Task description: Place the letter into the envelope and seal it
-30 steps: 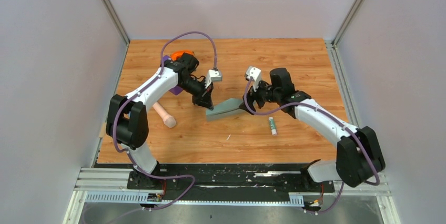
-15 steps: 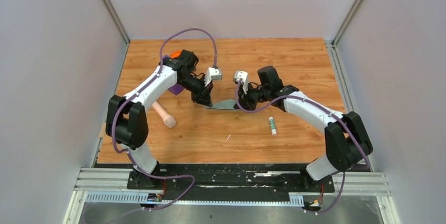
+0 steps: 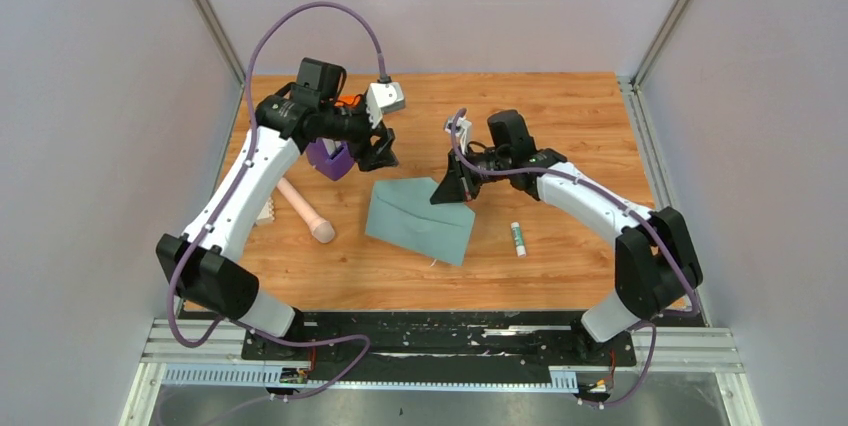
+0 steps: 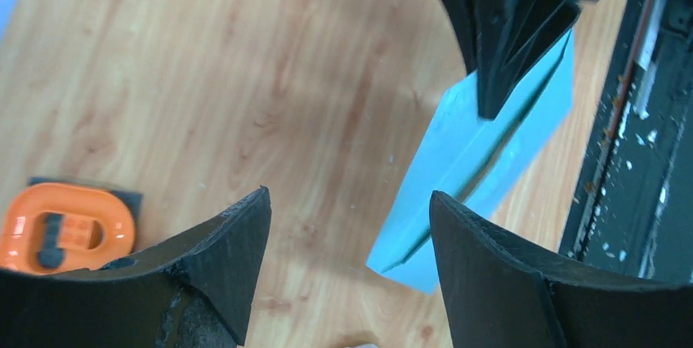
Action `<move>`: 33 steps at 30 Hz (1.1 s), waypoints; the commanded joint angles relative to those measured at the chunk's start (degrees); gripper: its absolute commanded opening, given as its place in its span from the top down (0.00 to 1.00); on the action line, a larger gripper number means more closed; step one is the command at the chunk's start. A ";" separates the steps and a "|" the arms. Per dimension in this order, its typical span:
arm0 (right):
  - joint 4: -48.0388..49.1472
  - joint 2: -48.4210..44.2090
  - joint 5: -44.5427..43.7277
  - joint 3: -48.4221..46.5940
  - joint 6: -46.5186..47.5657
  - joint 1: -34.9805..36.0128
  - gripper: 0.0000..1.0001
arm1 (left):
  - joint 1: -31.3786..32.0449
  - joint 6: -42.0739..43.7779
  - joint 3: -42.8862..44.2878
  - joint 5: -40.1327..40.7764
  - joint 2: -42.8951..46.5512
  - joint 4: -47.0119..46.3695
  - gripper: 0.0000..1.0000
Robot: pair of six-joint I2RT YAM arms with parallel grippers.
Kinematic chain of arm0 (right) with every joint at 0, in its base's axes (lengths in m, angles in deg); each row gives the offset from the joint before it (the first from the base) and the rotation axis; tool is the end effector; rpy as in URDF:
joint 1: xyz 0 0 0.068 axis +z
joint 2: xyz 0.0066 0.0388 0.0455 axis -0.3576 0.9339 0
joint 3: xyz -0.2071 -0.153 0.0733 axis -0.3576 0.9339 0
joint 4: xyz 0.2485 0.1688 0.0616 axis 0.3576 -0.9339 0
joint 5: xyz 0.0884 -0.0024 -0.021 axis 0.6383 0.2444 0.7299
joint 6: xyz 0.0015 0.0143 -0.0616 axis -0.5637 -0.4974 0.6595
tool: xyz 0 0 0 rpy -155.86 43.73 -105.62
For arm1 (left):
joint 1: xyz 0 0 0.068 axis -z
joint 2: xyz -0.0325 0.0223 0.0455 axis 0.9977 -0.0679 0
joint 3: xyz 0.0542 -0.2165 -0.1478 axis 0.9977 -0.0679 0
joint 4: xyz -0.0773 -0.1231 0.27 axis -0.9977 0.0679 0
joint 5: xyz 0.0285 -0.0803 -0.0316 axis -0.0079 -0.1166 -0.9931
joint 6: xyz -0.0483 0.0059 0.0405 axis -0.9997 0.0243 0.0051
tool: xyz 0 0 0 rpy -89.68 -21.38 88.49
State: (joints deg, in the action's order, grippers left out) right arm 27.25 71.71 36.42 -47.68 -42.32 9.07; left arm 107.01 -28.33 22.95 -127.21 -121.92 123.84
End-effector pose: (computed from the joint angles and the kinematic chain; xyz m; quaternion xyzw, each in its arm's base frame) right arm 0.3132 0.2250 0.2425 -0.3545 0.7571 0.4918 0.2432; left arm 0.3306 -0.1595 0.3716 0.5085 0.7307 -0.2809 0.3585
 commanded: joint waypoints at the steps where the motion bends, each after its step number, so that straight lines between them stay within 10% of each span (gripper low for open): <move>1: 6.26 5.96 0.69 2.15 -13.02 -2.16 1.00 | -0.34 -5.94 -0.41 3.33 1.30 -4.43 0.20; 5: 9.55 9.89 -6.62 3.94 -14.43 -3.91 0.99 | -0.34 -6.51 -3.91 3.07 2.07 -5.40 0.20; 21: -12.45 6.69 -48.58 0.03 -7.24 -4.46 0.28 | -0.34 -5.41 -8.42 2.86 3.67 -5.55 0.20; 33: -20.30 7.57 -52.96 8.08 -11.66 -4.53 0.24 | -0.34 -4.88 -10.12 2.41 5.31 -5.43 0.20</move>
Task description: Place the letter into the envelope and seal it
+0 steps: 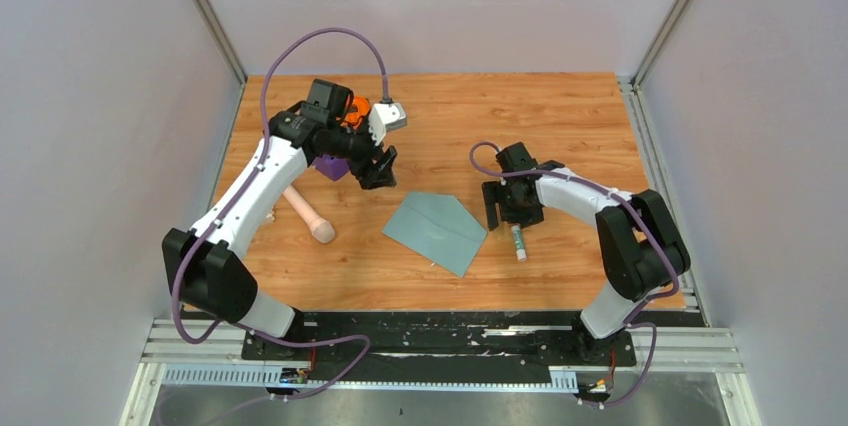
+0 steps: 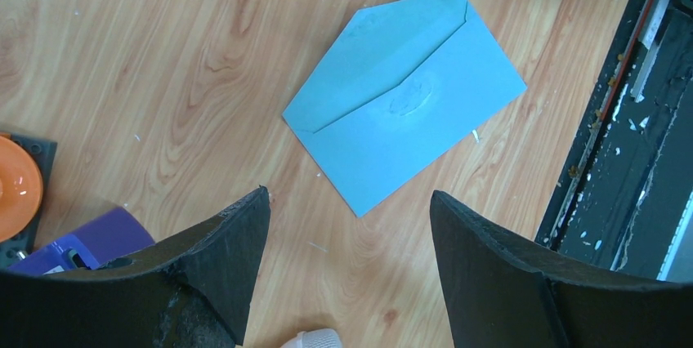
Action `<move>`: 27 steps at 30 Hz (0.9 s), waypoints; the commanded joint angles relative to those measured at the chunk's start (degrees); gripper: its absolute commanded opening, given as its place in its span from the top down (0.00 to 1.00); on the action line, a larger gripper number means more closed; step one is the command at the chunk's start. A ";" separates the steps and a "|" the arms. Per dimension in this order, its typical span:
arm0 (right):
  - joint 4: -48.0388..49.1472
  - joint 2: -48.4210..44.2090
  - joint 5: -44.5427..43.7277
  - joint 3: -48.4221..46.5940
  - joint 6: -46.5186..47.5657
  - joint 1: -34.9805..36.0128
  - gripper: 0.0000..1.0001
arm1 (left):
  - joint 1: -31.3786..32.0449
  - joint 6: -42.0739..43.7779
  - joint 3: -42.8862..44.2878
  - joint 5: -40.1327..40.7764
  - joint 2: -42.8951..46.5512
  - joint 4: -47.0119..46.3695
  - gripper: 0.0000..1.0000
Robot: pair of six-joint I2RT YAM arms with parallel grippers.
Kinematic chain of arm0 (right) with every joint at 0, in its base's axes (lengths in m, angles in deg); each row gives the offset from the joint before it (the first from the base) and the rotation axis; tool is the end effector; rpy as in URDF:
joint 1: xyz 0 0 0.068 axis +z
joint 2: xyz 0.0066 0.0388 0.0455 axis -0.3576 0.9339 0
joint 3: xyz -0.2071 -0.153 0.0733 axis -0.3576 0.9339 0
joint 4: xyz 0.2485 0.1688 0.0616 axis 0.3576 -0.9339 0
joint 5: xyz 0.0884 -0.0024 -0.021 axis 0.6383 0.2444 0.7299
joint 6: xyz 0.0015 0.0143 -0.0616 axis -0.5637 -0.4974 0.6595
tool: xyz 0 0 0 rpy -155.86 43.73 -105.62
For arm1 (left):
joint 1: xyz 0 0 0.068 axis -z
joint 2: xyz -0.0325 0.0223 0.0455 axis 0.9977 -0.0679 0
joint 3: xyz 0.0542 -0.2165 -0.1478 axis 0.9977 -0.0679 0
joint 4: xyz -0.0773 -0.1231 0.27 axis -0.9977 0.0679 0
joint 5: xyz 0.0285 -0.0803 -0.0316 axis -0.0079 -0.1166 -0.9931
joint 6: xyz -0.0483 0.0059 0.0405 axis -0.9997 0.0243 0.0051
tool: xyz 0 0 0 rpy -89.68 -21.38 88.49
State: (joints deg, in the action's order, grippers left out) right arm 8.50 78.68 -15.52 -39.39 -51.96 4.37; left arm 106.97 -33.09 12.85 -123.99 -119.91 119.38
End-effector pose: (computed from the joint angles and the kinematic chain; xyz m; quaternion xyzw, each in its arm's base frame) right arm 0.3097 0.1463 0.1159 -0.0889 0.9862 0.0460 0.1322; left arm 0.3273 -0.1557 0.3240 0.4684 0.7760 -0.2756 0.3200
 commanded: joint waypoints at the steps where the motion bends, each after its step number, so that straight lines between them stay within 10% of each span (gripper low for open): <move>1: -1.54 0.87 -0.74 -0.30 -2.18 0.17 0.25 | -0.30 0.02 -0.12 -0.78 3.40 -0.95 0.20; 18: -5.36 -5.58 6.10 4.99 -6.19 0.03 0.32 | -0.30 1.05 -0.57 -0.80 4.39 -0.56 0.20; 27: -6.87 -1.28 3.64 -0.40 -1.81 -0.61 1.00 | -0.30 2.46 -0.43 -0.55 6.09 1.88 0.20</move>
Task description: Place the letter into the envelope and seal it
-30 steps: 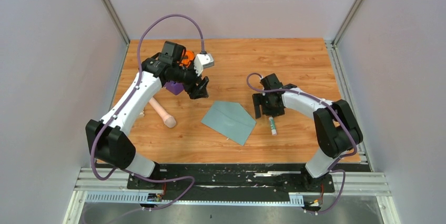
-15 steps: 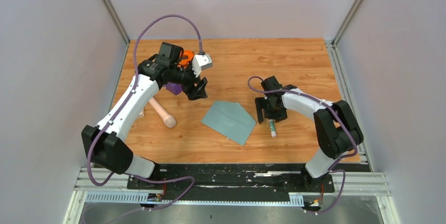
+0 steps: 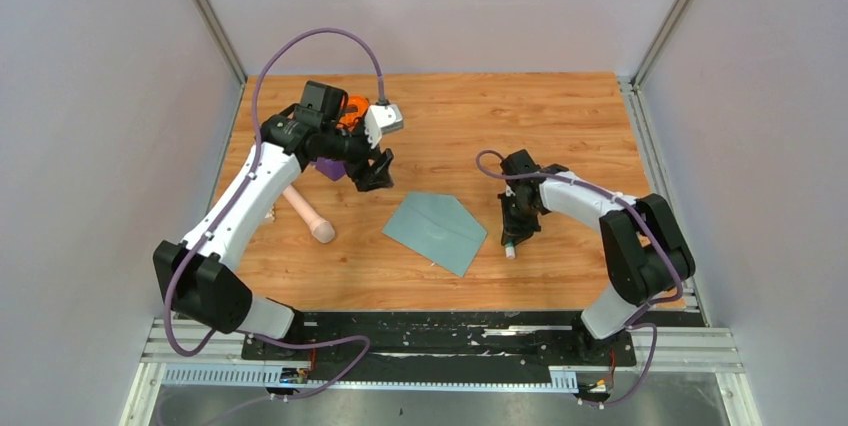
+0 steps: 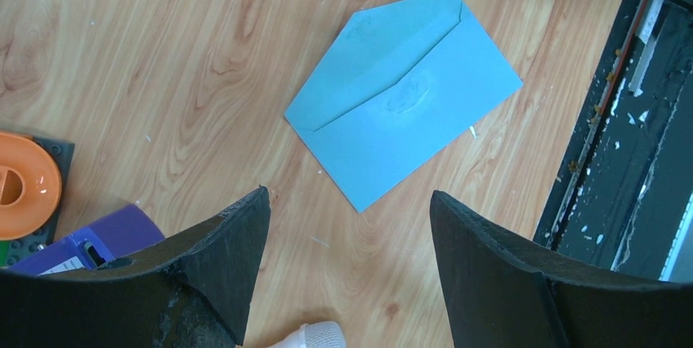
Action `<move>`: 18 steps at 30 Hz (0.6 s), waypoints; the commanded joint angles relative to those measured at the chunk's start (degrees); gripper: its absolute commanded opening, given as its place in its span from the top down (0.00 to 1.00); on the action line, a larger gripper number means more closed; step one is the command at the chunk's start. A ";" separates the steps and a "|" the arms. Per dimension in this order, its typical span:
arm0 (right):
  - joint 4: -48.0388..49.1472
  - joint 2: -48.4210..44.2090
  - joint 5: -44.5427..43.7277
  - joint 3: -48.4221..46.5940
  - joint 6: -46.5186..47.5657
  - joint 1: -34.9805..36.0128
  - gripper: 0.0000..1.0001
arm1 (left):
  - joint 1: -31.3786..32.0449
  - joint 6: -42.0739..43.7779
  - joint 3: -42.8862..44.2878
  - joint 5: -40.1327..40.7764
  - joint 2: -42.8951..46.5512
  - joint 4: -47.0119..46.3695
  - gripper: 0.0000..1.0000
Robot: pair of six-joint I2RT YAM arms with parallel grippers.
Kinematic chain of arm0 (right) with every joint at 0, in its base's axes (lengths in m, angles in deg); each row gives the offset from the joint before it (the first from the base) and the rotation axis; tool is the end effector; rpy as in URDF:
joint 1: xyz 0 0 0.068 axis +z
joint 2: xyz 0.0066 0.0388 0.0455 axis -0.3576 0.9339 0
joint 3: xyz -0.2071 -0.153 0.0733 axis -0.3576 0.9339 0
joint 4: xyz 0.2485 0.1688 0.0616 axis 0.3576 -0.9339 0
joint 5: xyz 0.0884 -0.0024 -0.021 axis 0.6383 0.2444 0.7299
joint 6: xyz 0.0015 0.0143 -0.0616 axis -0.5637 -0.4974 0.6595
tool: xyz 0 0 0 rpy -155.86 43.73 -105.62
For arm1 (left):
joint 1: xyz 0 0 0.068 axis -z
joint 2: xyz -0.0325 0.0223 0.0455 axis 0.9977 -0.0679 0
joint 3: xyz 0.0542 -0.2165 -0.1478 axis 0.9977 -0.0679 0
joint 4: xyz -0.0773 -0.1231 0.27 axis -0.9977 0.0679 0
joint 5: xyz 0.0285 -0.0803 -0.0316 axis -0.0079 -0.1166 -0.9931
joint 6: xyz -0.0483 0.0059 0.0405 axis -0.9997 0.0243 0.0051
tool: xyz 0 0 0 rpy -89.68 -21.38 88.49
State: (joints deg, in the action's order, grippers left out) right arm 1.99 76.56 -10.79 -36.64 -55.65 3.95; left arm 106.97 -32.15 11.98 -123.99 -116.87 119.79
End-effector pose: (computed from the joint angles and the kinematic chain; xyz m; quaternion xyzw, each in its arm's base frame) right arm 0.2855 0.1367 0.1105 -0.0572 0.9946 0.0649 0.0581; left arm 0.3154 -0.1511 0.3357 0.4769 0.7659 -0.2704 0.3359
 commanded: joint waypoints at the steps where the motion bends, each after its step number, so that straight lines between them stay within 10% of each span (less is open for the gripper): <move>1: -1.15 -0.20 -0.68 -4.67 2.65 -0.20 1.00 | -0.30 2.47 0.65 -0.48 3.20 2.78 0.20; 8: -1.13 -7.76 23.48 -19.02 11.91 2.73 1.00 | -0.21 22.33 8.35 -2.25 7.24 21.07 0.21; 13: 0.42 -7.91 32.86 -27.34 15.34 9.93 1.00 | 1.16 37.12 14.10 12.17 11.14 38.87 0.19; 18: 5.97 -7.11 40.39 -30.78 13.59 13.49 1.00 | 5.81 52.04 9.87 21.26 21.83 31.22 0.13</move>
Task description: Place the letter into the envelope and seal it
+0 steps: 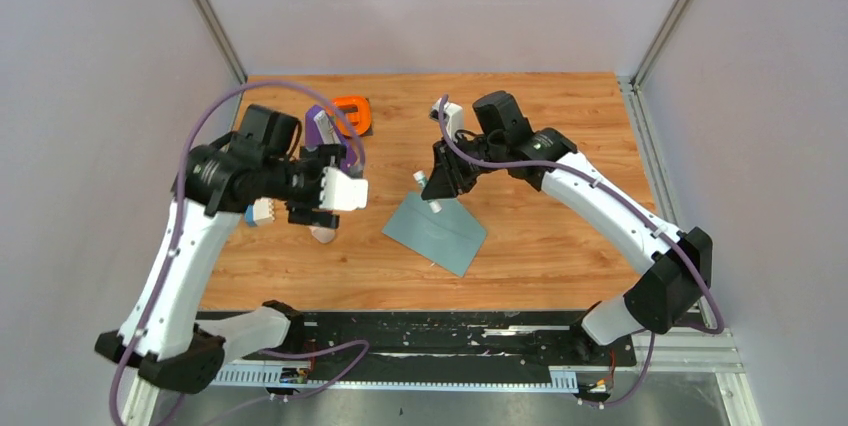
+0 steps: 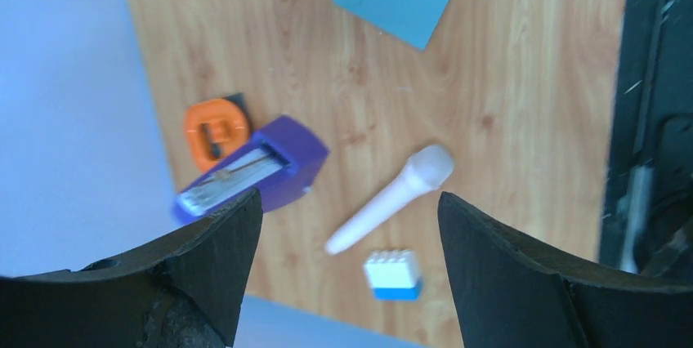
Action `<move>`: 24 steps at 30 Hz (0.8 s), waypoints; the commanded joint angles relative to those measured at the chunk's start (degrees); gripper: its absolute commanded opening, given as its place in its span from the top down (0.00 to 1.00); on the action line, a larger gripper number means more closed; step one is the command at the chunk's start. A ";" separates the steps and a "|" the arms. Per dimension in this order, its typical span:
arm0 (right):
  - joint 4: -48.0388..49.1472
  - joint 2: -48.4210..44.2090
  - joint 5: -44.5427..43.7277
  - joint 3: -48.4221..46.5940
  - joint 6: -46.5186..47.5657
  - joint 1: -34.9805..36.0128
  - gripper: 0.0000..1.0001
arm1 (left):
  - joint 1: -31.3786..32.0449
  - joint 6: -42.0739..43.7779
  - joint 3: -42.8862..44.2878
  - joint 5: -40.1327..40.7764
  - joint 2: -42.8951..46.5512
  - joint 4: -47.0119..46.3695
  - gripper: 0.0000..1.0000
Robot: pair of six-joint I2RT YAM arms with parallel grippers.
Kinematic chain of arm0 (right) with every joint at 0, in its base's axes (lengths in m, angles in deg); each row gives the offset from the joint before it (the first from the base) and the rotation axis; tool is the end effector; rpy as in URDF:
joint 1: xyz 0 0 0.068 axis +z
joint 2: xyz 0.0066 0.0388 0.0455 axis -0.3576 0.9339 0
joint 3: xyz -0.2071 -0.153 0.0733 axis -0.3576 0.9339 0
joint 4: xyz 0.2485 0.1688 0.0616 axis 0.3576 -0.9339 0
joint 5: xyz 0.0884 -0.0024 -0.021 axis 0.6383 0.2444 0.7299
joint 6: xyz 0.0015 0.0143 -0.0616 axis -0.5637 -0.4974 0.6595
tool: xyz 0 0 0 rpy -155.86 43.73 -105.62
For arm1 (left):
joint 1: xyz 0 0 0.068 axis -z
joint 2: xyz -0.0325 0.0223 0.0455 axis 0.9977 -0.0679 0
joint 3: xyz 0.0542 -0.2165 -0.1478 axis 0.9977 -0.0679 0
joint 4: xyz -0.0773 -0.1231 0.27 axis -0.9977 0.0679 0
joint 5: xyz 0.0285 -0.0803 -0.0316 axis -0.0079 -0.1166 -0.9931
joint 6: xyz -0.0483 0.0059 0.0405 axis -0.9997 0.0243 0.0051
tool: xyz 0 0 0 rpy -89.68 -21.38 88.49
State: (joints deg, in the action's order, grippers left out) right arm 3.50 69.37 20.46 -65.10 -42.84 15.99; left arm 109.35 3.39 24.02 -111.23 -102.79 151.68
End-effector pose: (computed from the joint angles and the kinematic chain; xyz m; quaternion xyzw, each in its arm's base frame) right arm 0.2860 0.2505 0.3326 -0.3503 0.8116 0.3986 0.2442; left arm 0.2009 -0.1076 0.4319 0.6970 0.6315 -0.0850 0.3290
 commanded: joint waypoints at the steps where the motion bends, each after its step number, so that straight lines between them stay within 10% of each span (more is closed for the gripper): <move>1: 5.71 0.10 9.87 -2.61 0.33 2.26 1.00 | 5.42 18.41 -3.45 7.30 11.92 -4.08 0.08; 4: 8.05 1.00 9.56 -4.31 -1.01 4.92 1.00 | 10.02 24.60 -13.37 6.10 20.17 -23.75 0.01; 15: 9.23 4.35 6.85 -8.82 -4.24 9.78 1.00 | 17.74 57.85 -33.95 7.06 27.19 -44.70 0.01; 24: 11.00 5.67 8.16 -10.31 -5.12 10.35 1.00 | 19.05 61.54 -36.18 7.64 27.60 -44.84 0.28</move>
State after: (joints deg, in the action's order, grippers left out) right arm 10.88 74.18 27.37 -71.78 -47.04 25.81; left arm 127.89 54.55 -11.65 -103.43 -76.02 110.39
